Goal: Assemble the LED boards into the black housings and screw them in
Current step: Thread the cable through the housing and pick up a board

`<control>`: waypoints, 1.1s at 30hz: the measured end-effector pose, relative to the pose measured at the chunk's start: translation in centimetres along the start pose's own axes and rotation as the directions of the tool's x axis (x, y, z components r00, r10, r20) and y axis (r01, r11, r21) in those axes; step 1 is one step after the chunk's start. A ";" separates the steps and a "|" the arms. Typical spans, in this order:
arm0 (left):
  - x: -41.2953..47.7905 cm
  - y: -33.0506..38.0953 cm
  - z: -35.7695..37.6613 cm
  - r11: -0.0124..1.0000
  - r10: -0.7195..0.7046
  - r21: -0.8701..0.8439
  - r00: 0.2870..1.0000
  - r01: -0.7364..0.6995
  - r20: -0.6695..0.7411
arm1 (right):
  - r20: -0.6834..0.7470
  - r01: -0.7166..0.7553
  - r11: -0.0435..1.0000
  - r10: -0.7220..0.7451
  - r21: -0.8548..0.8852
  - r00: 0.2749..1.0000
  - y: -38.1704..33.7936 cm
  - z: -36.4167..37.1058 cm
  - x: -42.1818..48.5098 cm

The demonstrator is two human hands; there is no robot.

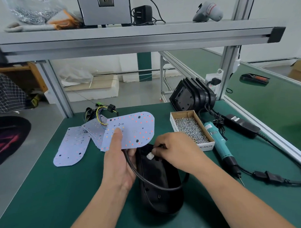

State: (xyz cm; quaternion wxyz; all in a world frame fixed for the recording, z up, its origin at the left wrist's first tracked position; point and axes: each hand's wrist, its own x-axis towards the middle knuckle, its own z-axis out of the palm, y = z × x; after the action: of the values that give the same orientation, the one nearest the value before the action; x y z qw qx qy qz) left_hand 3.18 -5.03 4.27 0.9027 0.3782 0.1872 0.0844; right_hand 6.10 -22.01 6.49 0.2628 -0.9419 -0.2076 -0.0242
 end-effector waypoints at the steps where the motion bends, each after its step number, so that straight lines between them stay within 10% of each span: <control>1: 0.0 0.0 0.0 1.000 0.011 0.006 1.000 -0.011 0.002 | -0.002 0.011 1.000 -0.011 0.001 1.000 0.0 0.1 -0.1; 5: 0.2 -0.3 -0.1 1.000 0.009 0.013 0.999 -0.010 0.046 | 0.011 0.093 0.989 -0.093 -0.114 0.996 -0.3 1.2 -0.4; 13: 0.2 -0.5 -0.2 0.972 0.197 0.127 0.980 -0.199 0.029 | 0.062 -0.163 0.896 0.151 0.414 0.987 1.0 0.1 0.0; 21: 0.9 0.2 -1.6 0.953 0.086 0.277 0.987 -0.121 0.135 | -0.107 0.029 1.000 -0.028 0.004 0.994 1.8 0.8 0.0; 33: -0.3 1.2 -2.1 0.899 -0.179 0.437 0.935 0.028 0.306 | -0.215 0.012 0.821 0.136 0.571 0.967 1.3 0.2 0.0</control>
State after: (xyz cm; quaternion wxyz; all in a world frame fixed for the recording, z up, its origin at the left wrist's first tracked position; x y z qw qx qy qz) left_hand 2.09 -2.89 3.89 0.8199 0.5642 0.0631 -0.0737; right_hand 6.66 -22.92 5.73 0.5554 -0.8168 -0.1403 -0.0692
